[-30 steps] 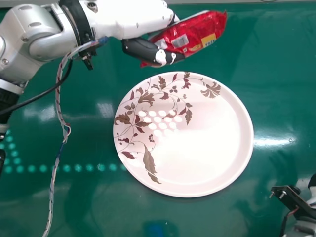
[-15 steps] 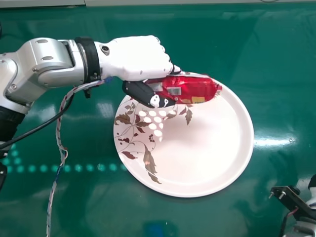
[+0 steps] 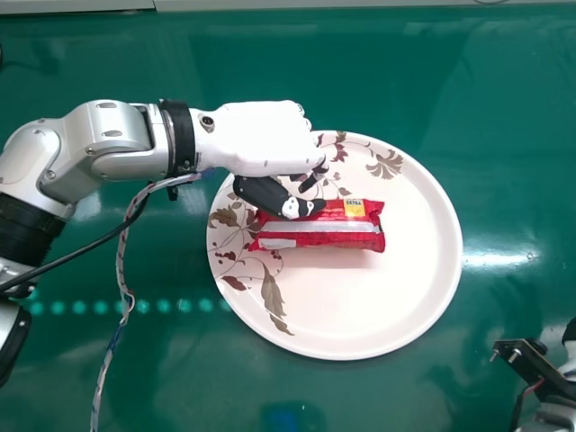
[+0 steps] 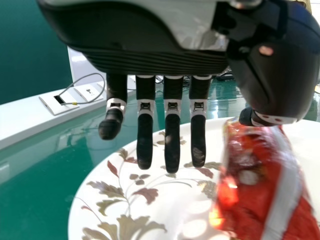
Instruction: Pick up biscuit and place it in the plate
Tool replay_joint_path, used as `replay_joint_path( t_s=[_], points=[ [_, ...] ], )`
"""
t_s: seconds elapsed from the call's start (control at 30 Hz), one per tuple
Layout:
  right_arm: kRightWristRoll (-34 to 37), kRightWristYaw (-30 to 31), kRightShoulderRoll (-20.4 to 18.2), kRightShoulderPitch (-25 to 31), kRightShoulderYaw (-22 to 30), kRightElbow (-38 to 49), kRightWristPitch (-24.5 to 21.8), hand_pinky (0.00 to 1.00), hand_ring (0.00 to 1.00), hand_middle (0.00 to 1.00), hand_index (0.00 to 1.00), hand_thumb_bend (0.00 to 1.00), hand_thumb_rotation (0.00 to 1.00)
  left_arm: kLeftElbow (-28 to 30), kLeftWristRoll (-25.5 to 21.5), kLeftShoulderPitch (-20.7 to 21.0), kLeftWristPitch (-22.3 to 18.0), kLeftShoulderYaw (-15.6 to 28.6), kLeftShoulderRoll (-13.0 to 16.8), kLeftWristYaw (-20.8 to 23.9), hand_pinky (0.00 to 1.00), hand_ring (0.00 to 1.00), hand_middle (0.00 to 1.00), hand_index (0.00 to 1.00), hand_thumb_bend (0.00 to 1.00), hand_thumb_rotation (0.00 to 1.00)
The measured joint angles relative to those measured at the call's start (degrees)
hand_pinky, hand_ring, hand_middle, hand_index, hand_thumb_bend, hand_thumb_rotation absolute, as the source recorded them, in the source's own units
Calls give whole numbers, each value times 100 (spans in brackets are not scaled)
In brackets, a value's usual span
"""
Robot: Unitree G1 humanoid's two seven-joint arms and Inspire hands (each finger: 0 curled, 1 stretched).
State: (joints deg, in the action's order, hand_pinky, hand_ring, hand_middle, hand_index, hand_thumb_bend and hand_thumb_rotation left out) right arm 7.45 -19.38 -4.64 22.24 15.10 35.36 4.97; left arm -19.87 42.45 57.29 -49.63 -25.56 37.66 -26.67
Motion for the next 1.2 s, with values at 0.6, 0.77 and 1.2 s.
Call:
replay_joint_path(
  t_s=[0.6, 0.77, 1.2],
  points=[
    [0, -54, 0, -6, -21, -1, -12, 69, 74, 76, 74, 54, 17, 47, 644, 0, -177, 275, 81, 1356, 58, 75, 80, 85, 59, 87],
    [2, -54, 2, -12, -42, -9, -12, 70, 76, 77, 75, 53, 16, 87, 593, 1, -120, 475, 153, 1563, 56, 72, 77, 81, 50, 75],
    [57, -54, 16, -72, -67, -64, -11, 69, 75, 76, 73, 57, 16, 179, -376, 5, 461, 1103, 403, 1263, 48, 62, 66, 74, 31, 69]
  ],
)
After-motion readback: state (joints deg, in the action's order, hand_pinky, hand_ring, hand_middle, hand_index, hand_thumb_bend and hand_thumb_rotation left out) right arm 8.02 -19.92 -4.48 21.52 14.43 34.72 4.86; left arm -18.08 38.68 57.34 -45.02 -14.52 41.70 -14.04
